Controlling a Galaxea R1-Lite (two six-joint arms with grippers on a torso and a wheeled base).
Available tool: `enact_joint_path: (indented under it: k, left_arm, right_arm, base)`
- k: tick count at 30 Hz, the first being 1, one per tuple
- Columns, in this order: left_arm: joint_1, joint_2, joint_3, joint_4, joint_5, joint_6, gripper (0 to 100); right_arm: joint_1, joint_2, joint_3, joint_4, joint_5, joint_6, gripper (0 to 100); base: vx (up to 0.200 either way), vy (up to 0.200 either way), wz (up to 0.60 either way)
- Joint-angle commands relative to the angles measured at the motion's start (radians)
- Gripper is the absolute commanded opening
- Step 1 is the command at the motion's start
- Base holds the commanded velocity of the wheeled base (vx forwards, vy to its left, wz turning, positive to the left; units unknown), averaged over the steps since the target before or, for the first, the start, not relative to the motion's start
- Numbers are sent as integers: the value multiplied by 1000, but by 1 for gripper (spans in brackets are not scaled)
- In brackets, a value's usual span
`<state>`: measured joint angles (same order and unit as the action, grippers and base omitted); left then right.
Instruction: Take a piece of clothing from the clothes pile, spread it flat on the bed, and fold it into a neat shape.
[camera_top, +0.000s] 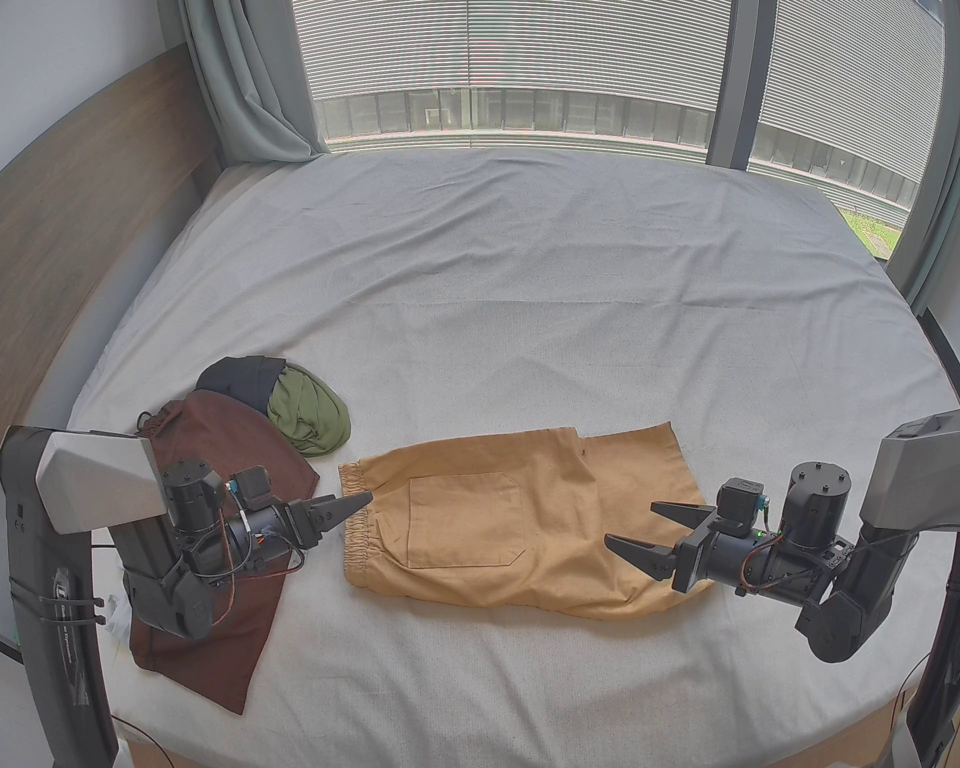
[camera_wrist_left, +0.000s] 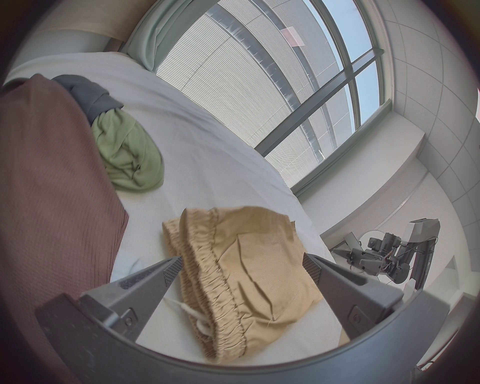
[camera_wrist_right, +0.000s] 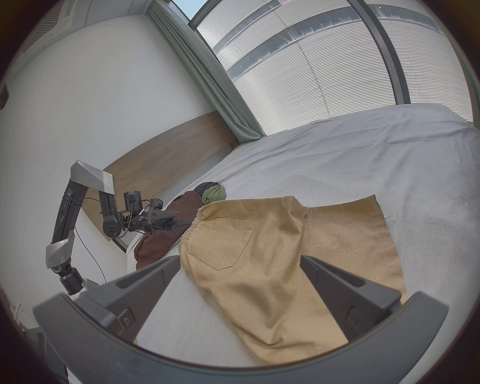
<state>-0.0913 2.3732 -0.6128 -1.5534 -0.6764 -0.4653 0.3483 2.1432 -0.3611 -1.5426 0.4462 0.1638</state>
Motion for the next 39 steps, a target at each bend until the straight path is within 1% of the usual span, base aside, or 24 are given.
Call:
enact_joint_path:
  k: [1,6,15,21,25,32,35,39]
  left_arm:
    - [2,64,-5,-2,4,5,100]
    - [-2,80,11,-1,9,7,100]
    - [2,144,-15,-1,24,2,100]
    - [-18,167,-28,-1,41,-9,100]
    - [-35,167,-30,-1,41,-45,100]
    - [-77,153,-35,-2,46,-153,100]
    - [-97,155,-41,-2,86,-159,100]
    - [-125,158,-58,-2,175,-162,100]
  right_arm:
    - [-2,3,1,-1,0,-3,100]
    - [1,3,-1,-1,0,-4,100]
    - [8,4,-2,-1,-3,-4,100]
    - [8,20,-7,-1,-4,-4,100]
    - [9,23,-9,-1,-4,-3,100]
    - [9,23,-9,-1,-4,-3,100]
    - [11,23,-9,-1,-4,-3,100]
    - [12,23,-10,-1,-6,-3,100]
  base:
    - [0,0,0]
    - [0,0,0]
    - [0,0,0]
    - [0,0,0]
    - [0,0,0]
    - [0,0,0]
    - [0,0,0]
    - [0,0,0]
